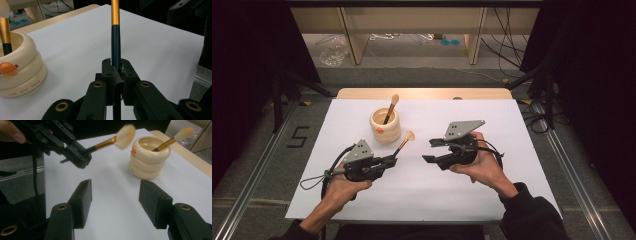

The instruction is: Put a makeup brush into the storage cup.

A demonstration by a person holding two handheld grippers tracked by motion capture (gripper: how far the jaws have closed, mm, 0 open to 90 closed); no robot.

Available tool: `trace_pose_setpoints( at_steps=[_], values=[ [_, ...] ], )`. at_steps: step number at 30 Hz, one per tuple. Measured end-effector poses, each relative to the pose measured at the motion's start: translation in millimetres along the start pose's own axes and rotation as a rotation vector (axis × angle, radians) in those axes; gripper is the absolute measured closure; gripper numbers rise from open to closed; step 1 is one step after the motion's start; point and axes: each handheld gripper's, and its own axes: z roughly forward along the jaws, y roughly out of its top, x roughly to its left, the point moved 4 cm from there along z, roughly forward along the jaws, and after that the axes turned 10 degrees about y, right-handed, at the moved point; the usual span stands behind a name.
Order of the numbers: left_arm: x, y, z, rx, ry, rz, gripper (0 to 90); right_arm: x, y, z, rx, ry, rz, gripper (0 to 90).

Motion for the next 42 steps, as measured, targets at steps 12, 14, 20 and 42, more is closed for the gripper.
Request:
trace_pose_setpoints(
  at_steps=[12, 14, 20, 42],
  values=[
    [-8.1, 8.5, -4.9, -0.092, -0.024, -0.024, 83.4, 8.4, 7.0, 13.5, -0.151, 0.069, 0.037, 48.2],
    [-10.2, 8.9, -5.0, -0.098, -0.028, -0.044, 83.4, 8.8, 8.1, 15.6, -0.182, 0.086, 0.045, 51.4],
    [-14.4, 9.9, -4.2, -0.106, -0.040, -0.047, 83.4, 9.2, 11.6, 23.6, -0.232, 0.124, 0.066, 55.8],
    [-23.4, 12.1, -3.4, -0.138, -0.066, -0.029, 83.4, 12.3, 19.7, 31.6, -0.326, 0.188, 0.102, 71.7]
  ],
)
